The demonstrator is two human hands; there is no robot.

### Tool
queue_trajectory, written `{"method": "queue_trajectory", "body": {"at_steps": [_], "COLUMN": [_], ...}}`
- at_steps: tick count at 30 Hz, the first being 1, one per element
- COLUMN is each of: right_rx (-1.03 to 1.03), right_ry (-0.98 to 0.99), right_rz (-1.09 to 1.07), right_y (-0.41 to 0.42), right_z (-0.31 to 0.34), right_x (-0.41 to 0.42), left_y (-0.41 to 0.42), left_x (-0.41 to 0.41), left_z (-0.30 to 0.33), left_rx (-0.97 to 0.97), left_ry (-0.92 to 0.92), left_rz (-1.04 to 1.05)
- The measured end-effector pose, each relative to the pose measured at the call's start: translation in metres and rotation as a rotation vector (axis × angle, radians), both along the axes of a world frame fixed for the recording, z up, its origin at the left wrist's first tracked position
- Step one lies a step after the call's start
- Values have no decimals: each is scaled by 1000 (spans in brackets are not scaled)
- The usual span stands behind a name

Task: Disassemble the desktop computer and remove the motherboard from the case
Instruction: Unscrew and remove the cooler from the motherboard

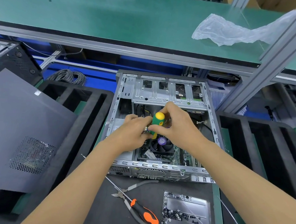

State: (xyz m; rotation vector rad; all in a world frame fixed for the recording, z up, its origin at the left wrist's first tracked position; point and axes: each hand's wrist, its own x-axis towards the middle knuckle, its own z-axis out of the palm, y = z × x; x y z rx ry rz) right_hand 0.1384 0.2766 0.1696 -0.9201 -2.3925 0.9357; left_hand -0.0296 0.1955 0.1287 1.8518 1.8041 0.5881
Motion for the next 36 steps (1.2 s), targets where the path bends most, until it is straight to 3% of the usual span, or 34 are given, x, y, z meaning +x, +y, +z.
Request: {"method": "queue_trajectory", "body": {"at_steps": [4, 11, 16, 19, 23, 29, 33, 36], "right_rx": [67, 93, 47, 40, 75, 26, 298, 303], "right_ry": [-57, -134, -41, -53, -240, -338, -675, -818], "right_rz": [47, 136, 48, 115, 214, 265, 195, 248], "right_y": [-8, -14, -21, -22, -18, -18, -24, -27], "right_z": [4, 14, 15, 19, 27, 38, 49, 60], "right_x": [-8, -21, -22, -20, -17, -16, -37, -56], "left_y": [-10, -15, -13, -13, -12, -18, -16, -18], "left_x": [-4, -1, -2, 1, 4, 2, 5, 4], "left_z": [6, -2, -4, -3, -2, 0, 7, 5], "left_rx": [-4, 26, 72, 102, 126, 85, 113, 102], "left_ry": [-180, -221, -183, -202, -222, -150, -148, -204], "left_rz": [50, 70, 154, 179, 225, 99, 116, 119]}}
